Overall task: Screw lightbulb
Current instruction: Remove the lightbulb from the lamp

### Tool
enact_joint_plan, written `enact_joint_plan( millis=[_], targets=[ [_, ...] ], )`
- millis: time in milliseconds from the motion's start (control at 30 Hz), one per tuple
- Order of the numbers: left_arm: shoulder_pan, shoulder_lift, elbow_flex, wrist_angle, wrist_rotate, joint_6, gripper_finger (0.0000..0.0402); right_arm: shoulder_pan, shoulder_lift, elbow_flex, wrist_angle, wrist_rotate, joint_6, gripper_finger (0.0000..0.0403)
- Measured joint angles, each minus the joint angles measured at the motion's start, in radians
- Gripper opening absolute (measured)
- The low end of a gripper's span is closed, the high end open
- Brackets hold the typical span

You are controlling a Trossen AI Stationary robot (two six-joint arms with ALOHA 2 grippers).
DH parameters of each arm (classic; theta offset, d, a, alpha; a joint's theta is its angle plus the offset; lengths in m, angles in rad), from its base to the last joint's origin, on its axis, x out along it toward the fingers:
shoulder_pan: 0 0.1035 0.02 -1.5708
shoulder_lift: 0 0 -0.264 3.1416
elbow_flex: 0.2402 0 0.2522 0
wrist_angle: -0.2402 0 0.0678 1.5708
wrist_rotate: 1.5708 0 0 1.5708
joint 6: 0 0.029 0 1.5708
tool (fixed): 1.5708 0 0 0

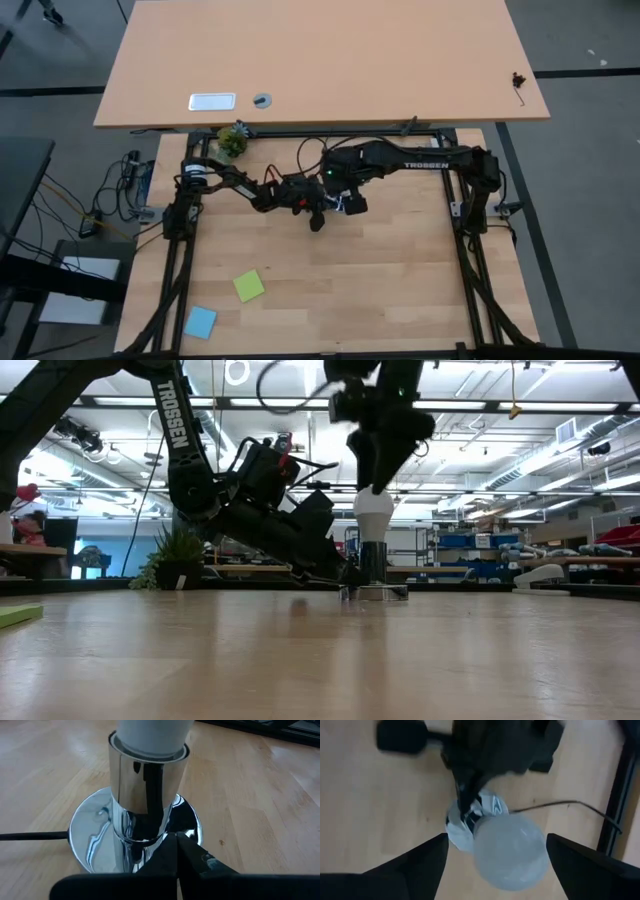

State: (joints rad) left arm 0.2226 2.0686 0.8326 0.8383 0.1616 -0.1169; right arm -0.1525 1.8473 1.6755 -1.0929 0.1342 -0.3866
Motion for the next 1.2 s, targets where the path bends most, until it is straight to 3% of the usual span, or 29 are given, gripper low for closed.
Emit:
enact_joint_plan(
  millis=[167, 333, 400, 600, 1200],
  targets=[
    [0.0, 0.0, 0.0, 0.0, 0.0, 0.0, 0.0, 0.03, 0.0, 0.067, -0.029, 0.009, 0.162, 0.0344],
    [0.0, 0.0, 0.0, 0.0, 0.0, 0.0, 0.0, 0.016, 0.0, 0.123, -0.112, 0.027, 0.582, 0.0341],
    [0.0, 0.0, 0.0, 0.0, 0.0, 0.0, 0.0, 0.0, 0.0, 0.124, -0.13, 0.027, 0.679, 0.0342],
    [0.0, 0.0, 0.0, 0.0, 0.001, -0.005, 0.0, -0.045, 0.0, 0.097, -0.127, 0.025, 0.703, 0.0349],
    [0.0, 0.0, 0.0, 0.0, 0.0, -0.004, 0.0, -0.118, -0.002, -0.02, 0.01, -0.144, 0.698, 0.0346]
  ],
)
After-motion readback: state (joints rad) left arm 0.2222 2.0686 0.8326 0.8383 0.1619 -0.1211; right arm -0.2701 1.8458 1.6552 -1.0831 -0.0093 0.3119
